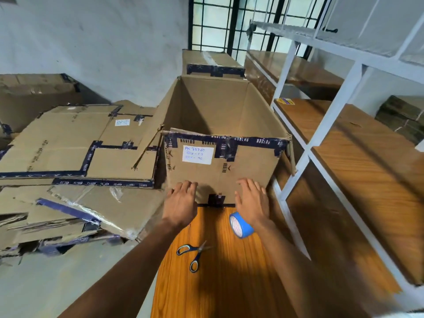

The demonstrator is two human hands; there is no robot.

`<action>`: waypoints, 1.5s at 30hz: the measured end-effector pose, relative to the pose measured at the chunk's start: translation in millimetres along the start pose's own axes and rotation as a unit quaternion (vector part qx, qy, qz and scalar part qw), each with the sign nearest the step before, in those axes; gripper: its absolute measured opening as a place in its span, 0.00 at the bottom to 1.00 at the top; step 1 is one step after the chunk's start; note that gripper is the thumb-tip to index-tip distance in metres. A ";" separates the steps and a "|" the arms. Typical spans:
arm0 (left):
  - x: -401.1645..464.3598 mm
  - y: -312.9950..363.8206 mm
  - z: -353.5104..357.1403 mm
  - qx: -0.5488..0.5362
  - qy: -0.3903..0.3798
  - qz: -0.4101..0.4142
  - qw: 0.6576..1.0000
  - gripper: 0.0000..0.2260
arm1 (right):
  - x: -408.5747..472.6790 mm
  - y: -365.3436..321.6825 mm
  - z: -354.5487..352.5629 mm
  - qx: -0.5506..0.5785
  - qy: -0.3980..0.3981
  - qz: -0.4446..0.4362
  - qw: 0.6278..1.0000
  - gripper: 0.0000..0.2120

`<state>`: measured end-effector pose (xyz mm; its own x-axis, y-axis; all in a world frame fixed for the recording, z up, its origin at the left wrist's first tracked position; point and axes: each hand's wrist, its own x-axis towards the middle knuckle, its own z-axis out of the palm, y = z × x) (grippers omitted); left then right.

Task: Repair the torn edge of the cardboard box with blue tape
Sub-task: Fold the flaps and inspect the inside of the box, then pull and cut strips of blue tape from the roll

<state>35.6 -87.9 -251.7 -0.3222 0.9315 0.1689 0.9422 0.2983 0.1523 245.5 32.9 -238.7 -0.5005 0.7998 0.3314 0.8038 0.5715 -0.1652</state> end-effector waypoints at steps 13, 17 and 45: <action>-39.2 43.6 97.6 -0.048 -0.203 -0.020 0.978 0.38 | -72.3 24.8 84.7 0.099 -0.200 0.326 0.919 0.38; -39.7 44.4 113.6 -0.100 -0.204 -0.028 0.974 0.34 | -79.3 24.9 91.2 0.145 -0.178 0.322 0.919 0.35; -18.1 63.7 120.4 -0.503 -0.167 -0.085 0.844 0.12 | -134.9 19.7 93.3 0.190 -0.180 0.205 0.943 0.34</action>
<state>112.5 -60.7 -362.3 -0.2432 0.9499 -0.1966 0.2759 0.2620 0.9248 298.8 -46.6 -373.4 -0.3045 0.9391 -0.1591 0.8144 0.1700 -0.5549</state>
